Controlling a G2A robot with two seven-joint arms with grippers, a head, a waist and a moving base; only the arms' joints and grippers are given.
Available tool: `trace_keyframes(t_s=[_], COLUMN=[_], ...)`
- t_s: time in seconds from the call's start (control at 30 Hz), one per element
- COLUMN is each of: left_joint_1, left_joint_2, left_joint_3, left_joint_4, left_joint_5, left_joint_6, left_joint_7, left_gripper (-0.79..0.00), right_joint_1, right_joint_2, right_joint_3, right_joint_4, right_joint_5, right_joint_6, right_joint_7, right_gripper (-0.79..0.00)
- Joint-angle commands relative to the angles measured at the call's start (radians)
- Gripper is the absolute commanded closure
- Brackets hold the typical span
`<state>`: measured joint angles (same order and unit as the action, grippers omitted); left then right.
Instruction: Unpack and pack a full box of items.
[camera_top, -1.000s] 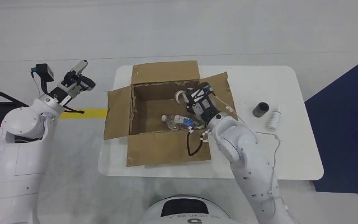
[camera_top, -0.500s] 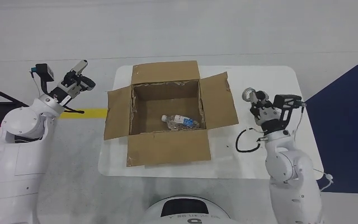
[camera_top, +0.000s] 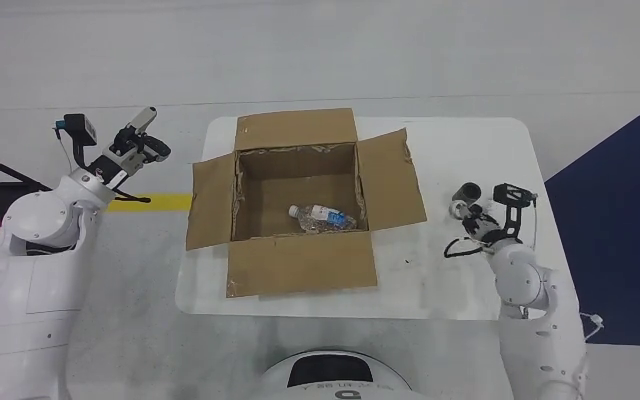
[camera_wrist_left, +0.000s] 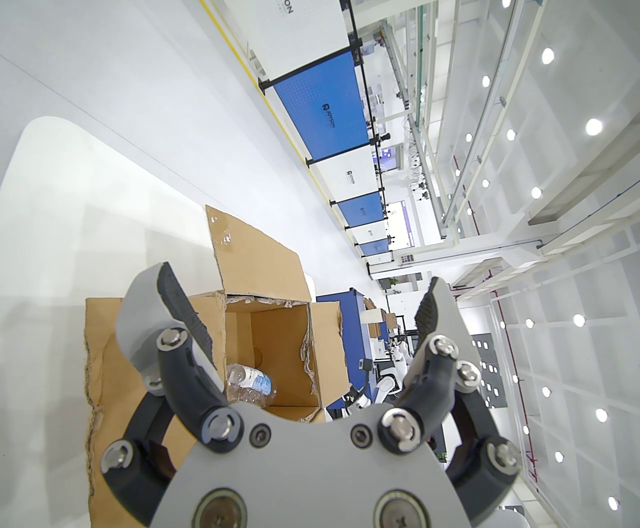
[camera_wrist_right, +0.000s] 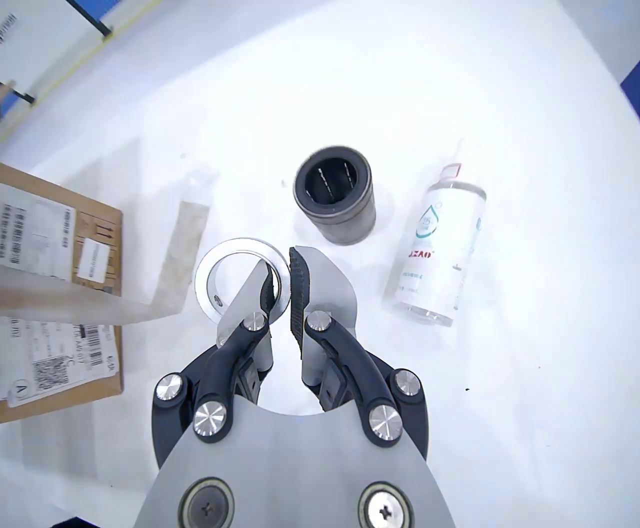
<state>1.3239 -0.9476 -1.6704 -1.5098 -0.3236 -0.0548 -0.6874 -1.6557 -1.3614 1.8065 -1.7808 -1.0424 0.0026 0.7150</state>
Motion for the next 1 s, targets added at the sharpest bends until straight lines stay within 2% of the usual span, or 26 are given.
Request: trace_keyframes(t_s=[0.0,0.17,0.27,0.37,0.63,0.73,0.8,0.97], left_joint_1=[0.0,0.0,0.0,0.0,0.0,0.0,0.0,0.0], left_joint_2=[0.0,0.0,0.0,0.0,0.0,0.0,0.0,0.0], left_joint_3=[0.0,0.0,0.0,0.0,0.0,0.0,0.0,0.0], left_joint_4=[0.0,0.0,0.0,0.0,0.0,0.0,0.0,0.0], left_joint_5=[0.0,0.0,0.0,0.0,0.0,0.0,0.0,0.0], left_joint_6=[0.0,0.0,0.0,0.0,0.0,0.0,0.0,0.0], left_joint_7=[0.0,0.0,0.0,0.0,0.0,0.0,0.0,0.0], left_gripper=[-0.785,-0.785,-0.785,-0.785,-0.785,-0.785,-0.785,-0.785], right_joint_1=[0.042,0.084,0.092,0.101,0.137,0.103,0.062,-0.044], right_joint_2=[0.004,0.012,0.015,0.017,0.023,0.024,0.024,0.022], right_joint_3=[-0.01,-0.026,-0.035,-0.048,-0.097,-0.091,-0.086,-0.053], right_joint_4=[0.035,0.072,0.076,0.077,0.095,0.05,0.003,-0.087], right_joint_5=[-0.025,-0.071,-0.09,-0.115,-0.173,-0.153,-0.131,-0.047], right_joint_6=[0.018,0.04,0.048,0.06,0.073,0.063,0.039,-0.024], right_joint_7=[0.069,0.131,0.143,0.161,0.223,0.167,0.112,-0.085], right_gripper=[0.0,0.0,-0.068,-0.182,-0.145,-0.188,-0.308,-0.289])
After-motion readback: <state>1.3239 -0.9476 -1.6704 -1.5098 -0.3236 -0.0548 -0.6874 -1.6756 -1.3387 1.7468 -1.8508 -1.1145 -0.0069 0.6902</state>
